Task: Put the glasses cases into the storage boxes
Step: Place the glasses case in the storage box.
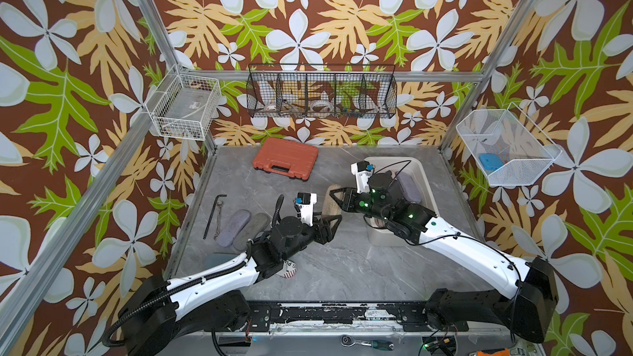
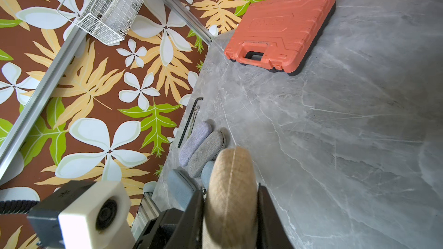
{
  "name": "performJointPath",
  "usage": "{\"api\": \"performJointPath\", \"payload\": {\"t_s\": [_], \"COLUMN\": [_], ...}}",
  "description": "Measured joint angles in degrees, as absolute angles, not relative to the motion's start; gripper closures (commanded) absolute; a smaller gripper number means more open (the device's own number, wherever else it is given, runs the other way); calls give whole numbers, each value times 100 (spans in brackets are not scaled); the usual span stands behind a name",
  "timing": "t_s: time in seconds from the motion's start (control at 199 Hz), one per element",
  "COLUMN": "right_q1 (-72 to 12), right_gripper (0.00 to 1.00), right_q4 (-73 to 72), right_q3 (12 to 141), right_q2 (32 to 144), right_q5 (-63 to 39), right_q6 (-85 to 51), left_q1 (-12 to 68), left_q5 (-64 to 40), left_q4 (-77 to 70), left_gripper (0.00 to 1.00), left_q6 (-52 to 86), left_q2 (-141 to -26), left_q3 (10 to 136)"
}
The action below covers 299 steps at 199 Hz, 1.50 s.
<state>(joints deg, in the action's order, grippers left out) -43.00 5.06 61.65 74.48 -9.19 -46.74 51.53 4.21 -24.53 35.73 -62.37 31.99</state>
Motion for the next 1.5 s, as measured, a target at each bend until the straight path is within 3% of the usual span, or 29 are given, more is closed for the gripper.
{"api": "performJointPath", "payload": {"t_s": [0.03,0.261,0.512,0.913,1.5], "right_q1": [-4300,-4298,-4195,-2327,-2069], "right_gripper": [78,78,78,79,73], "right_q4": [526,709,1361,2869,3693], "right_q3": [6187,6420,7004,7087,5983], "right_q2": [7441,7363,7041,6112,6191], "right_q5": [-923,-810,30,950,1691], "right_q6": [-4641,-4456,-3774,-2764,-2224], "left_q1": [5153,5155,5155,5155,5155], "left_q5": [419,432,773,1474,1529], "left_q4": [-2460,-2373,-1918,-1052,-768], "left_gripper": [0,0,0,0,0], "left_q6": [3579,3592,3597,3728,3913], "left_q2": [-6239,-5940,-4744,-3065,-3046], "left_q3": [3203,3155,2753,2005,1942]}}
